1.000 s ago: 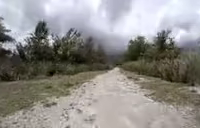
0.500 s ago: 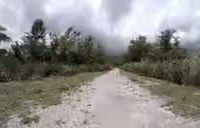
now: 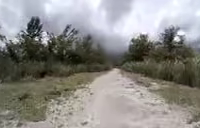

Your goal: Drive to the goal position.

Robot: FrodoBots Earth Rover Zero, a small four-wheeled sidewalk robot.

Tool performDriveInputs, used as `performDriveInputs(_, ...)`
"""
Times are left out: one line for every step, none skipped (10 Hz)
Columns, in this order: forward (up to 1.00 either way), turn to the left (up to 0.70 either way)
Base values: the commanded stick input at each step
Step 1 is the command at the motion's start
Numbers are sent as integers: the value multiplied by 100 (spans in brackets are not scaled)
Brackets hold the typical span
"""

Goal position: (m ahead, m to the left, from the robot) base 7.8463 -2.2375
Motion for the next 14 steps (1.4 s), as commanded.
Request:
performDriveInputs(85,0)
performDriveInputs(85,0)
performDriveInputs(85,-23)
performDriveInputs(85,-33)
performDriveInputs(85,-33)
performDriveInputs(85,-26)
performDriveInputs(85,-5)
performDriveInputs(85,0)
performDriveInputs(85,0)
performDriveInputs(85,0)
performDriveInputs(85,0)
performDriveInputs(85,0)
performDriveInputs(85,0)
performDriveInputs(85,0)
